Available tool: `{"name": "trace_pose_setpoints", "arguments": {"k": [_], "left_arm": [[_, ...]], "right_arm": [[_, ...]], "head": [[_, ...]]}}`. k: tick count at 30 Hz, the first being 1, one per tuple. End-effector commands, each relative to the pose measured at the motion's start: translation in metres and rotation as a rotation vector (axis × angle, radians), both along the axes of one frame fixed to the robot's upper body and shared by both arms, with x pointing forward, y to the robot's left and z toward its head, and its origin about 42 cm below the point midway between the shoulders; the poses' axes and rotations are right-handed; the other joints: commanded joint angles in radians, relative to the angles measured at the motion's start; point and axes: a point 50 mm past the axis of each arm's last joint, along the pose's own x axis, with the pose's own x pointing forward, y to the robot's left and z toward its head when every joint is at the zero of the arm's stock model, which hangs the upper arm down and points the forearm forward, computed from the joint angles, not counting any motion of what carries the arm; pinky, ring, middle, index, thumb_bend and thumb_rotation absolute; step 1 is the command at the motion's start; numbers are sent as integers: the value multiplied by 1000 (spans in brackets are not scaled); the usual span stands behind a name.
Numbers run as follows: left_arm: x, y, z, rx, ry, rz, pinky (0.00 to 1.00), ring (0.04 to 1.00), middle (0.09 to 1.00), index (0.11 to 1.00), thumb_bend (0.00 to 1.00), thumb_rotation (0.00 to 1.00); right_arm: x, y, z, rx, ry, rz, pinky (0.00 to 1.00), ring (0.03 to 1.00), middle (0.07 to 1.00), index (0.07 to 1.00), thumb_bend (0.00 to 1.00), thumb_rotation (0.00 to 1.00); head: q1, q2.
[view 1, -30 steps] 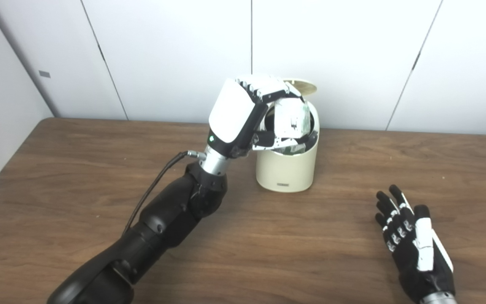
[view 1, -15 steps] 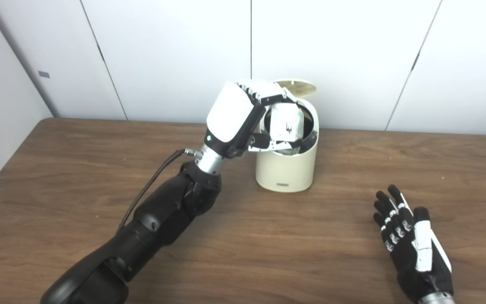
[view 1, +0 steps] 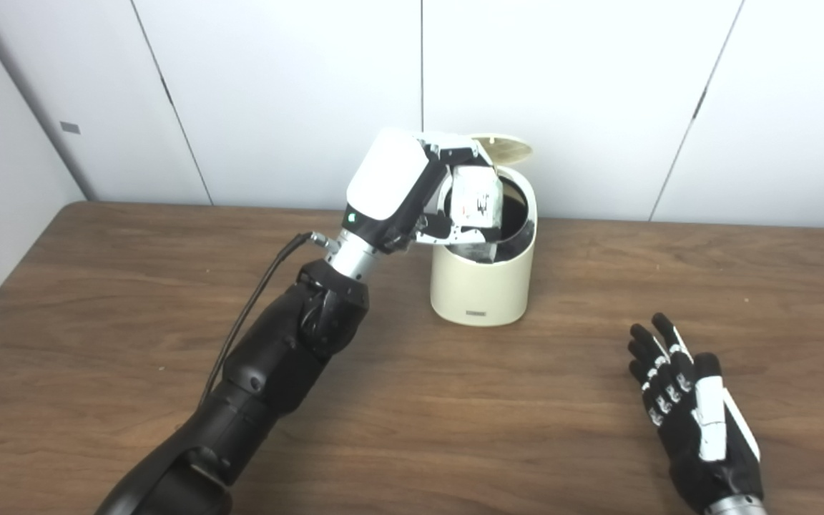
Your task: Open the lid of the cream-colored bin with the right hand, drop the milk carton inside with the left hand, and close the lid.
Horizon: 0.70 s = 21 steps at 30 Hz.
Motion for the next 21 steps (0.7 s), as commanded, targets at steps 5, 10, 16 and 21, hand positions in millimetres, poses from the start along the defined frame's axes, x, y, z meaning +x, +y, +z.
{"name": "trace_pose_setpoints", "arguments": {"k": [5, 10, 16, 21], "left_arm": [[3, -4, 25, -19, -25, 1, 359, 418, 538, 510, 474, 0], [2, -6, 25, -3, -3, 18, 318, 426, 548, 530, 471, 0], [0, -6, 25, 20, -12, 36, 483, 561, 639, 628, 971, 10], [0, -5, 26, 32, -19, 50, 512, 601, 681, 668, 1000, 67]], "right_arm": [[2, -1, 14, -14, -91, 15, 1000, 962, 943, 1000, 699, 957], [2, -1, 15, -10, -91, 18, 1000, 958, 936, 1000, 709, 948], [2, -1, 16, -12, -94, 19, 1000, 928, 900, 970, 688, 949], [2, 1, 18, -22, -98, 26, 1000, 912, 884, 947, 708, 945]], "head": [[-2, 3], [-2, 4], [1, 5], [1, 5]]}}
